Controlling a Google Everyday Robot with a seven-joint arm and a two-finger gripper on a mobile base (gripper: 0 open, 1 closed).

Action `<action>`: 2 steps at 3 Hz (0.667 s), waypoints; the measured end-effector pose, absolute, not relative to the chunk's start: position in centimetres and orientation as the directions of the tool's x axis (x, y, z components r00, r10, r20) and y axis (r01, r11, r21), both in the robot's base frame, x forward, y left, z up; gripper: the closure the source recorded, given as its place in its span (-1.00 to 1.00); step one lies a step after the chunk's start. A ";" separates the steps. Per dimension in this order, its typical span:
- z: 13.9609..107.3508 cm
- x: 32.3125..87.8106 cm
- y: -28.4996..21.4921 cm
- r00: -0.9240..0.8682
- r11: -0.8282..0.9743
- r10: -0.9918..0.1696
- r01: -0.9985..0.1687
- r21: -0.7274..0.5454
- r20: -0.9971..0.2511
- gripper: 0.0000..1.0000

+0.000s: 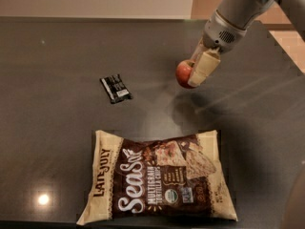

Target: Move apple near brown chip bag

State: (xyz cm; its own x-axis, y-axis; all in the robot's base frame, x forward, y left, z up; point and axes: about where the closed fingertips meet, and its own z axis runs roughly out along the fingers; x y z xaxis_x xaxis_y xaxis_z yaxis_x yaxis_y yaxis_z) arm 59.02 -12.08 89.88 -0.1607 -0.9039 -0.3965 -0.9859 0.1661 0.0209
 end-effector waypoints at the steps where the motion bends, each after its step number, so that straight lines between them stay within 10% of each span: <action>1: 89.1 54.8 -11.5 -0.098 0.088 -0.922 -0.995 0.043 -0.375 1.00; 2: 88.4 51.9 -11.2 -0.040 0.022 -0.928 -0.998 0.052 -0.371 1.00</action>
Offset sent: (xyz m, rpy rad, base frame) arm -0.1161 0.0068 -0.0205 -0.0423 0.0734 0.2380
